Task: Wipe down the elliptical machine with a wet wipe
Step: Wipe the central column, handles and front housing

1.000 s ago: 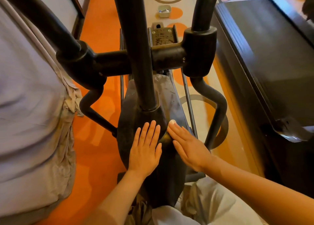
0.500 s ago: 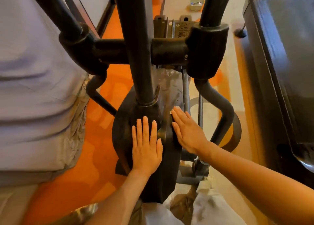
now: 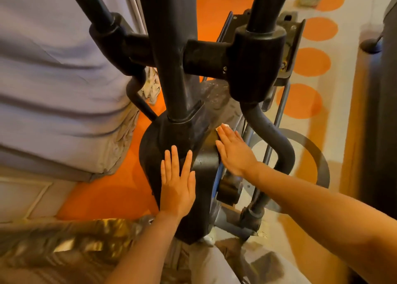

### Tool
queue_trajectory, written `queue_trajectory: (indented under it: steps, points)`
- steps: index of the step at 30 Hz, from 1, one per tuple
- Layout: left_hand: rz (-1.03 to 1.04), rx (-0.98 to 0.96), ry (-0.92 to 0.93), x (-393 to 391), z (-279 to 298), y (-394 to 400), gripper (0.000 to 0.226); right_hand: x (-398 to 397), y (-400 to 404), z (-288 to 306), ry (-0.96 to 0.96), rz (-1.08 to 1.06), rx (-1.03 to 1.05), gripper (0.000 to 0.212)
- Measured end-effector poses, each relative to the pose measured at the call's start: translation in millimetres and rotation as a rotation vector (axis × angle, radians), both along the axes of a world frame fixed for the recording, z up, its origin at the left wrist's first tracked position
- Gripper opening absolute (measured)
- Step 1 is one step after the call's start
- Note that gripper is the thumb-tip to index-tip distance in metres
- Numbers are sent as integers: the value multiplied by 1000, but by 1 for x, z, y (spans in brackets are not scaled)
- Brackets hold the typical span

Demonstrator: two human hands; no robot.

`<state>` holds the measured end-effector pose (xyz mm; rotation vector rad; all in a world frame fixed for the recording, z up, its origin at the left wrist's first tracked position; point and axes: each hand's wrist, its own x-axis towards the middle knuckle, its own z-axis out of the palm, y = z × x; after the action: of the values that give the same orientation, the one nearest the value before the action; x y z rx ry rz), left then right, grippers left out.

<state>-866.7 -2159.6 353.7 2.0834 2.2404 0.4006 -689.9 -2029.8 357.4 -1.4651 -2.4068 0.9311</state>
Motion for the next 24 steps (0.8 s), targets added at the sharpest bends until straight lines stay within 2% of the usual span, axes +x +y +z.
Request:
queue_trajectory:
  steps: [4, 8, 12, 14, 17, 19, 24]
  points:
    - [-3, -8, 5, -2, -1, 0, 52, -2, -1, 2, 61, -13, -35, 59]
    - [-4, -5, -23, -2, -2, 2, 52, 11, -41, 7, 165, 195, 139, 57]
    - [-3, -10, -26, -2, -3, 2, 52, 23, -42, -1, 153, 369, 223, 58]
    - [1, -20, -29, -2, -1, 2, 52, 21, -25, -1, 128, 316, 204, 60]
    - [8, -33, -37, -2, 0, 1, 52, 3, 9, 2, 15, 110, 35, 62]
    - [1, -30, -27, -2, -1, 1, 52, -13, 26, 4, -63, 64, -16, 62]
    - [-15, -47, -4, -2, 0, 1, 52, -26, 14, 9, 2, 56, -9, 68]
